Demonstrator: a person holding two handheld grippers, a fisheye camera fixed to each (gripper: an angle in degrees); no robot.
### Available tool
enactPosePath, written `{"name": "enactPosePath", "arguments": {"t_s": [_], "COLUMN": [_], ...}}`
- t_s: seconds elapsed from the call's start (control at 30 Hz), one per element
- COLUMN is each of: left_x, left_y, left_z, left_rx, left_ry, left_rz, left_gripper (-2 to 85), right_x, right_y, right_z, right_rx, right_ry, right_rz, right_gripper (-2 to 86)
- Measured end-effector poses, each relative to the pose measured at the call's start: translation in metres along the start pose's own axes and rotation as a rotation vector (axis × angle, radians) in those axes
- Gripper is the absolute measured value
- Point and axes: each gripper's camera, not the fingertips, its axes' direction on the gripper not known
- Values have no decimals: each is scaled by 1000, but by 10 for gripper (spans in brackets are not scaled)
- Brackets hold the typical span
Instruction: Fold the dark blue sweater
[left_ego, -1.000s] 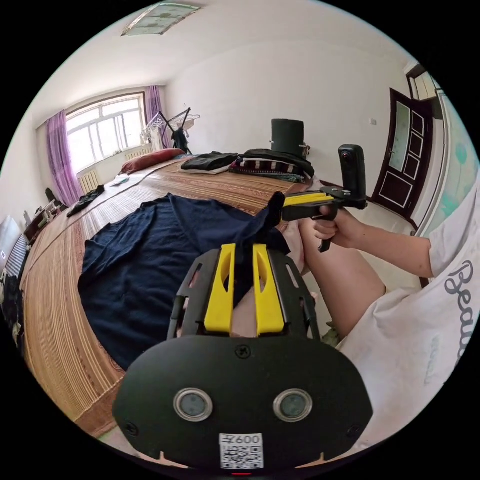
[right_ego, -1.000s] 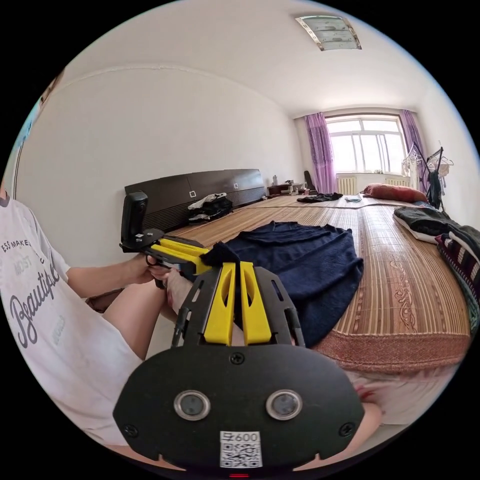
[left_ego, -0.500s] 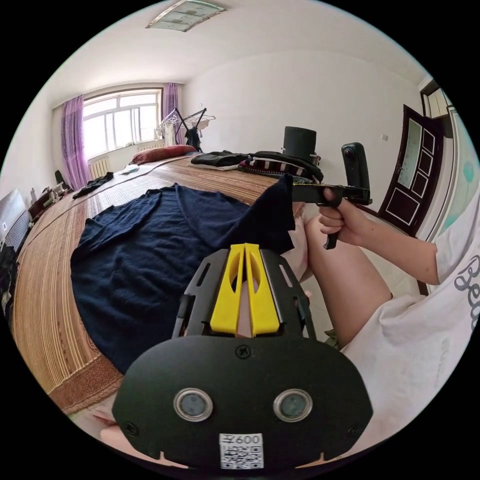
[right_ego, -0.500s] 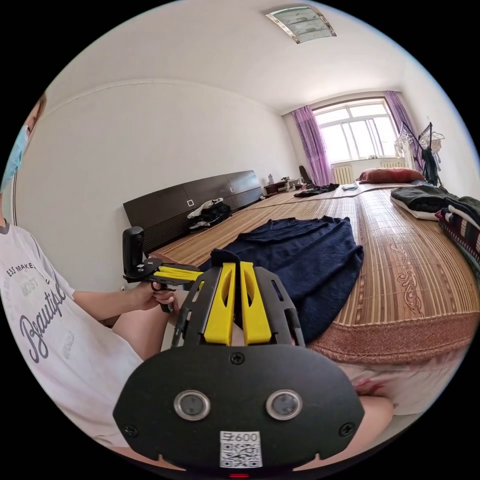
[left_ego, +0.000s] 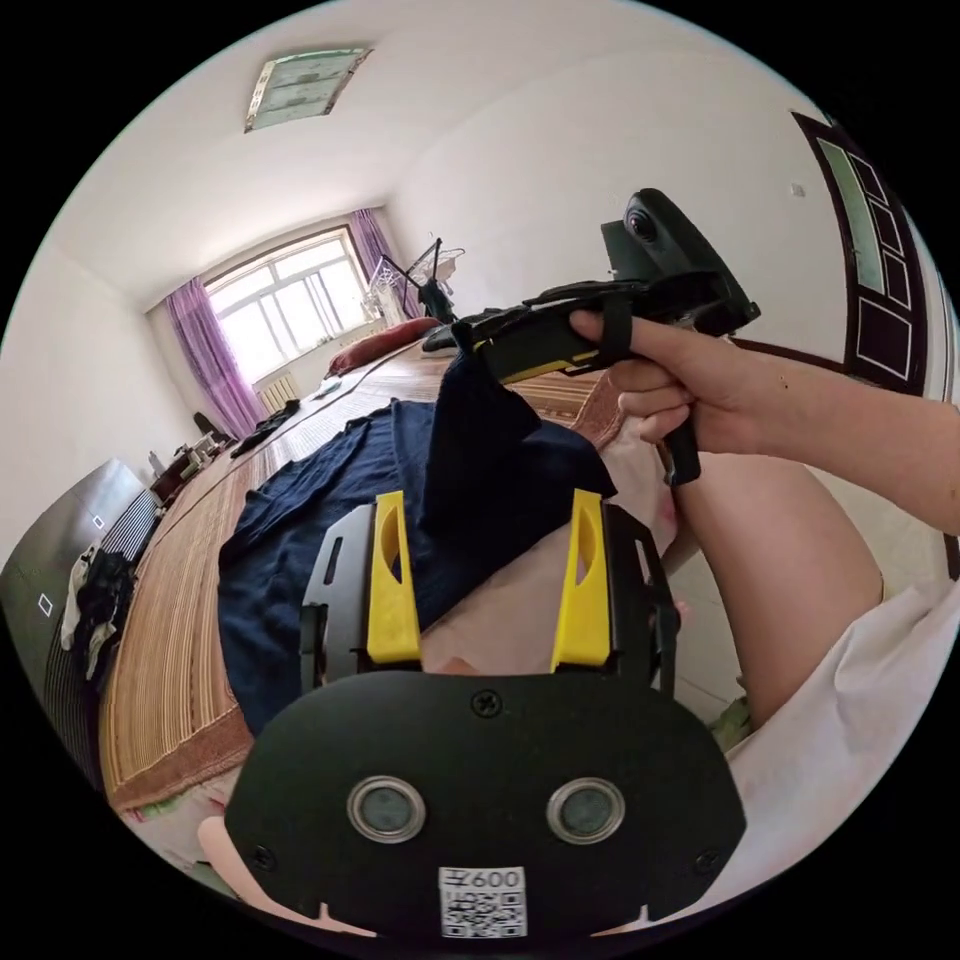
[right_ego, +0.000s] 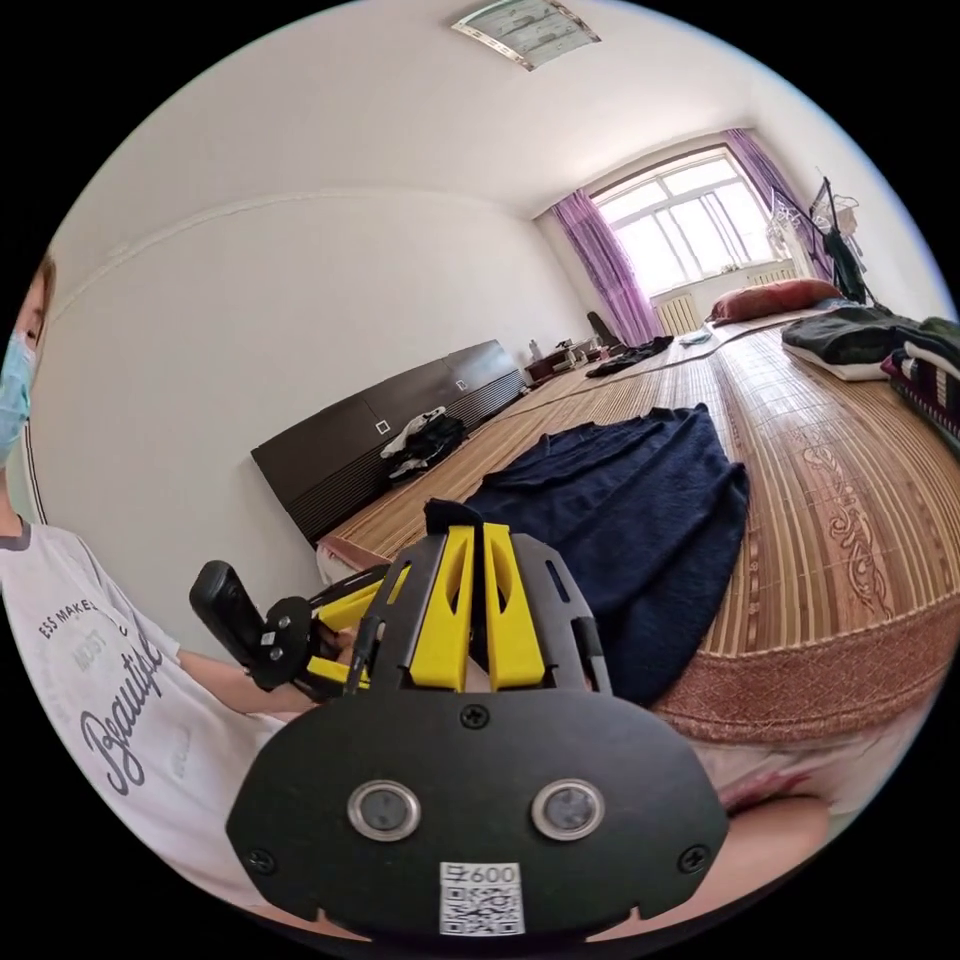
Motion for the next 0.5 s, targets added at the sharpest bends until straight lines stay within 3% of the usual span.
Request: {"name": "enactPosePath", "arguments": {"t_s": [0.17,0.3,0.5], "left_x": [17,14,-26], "left_y": [-25,-45,-60], "left_z": [1,-3,-30], "left_rx": [-32,-29,22], "left_ry": [-144,-255,-194], "left_rz": [1,-36,-85], "left_gripper": [210,157,51], "right_x": [4,13,25], "right_y": [-37,-60,-106], "right_z": [6,9,4], "right_rx": [-15,-13,-31], "right_ry": [25,18,58], "right_rz": [93,188,169], "right_gripper": [-9,-9,-9]}}
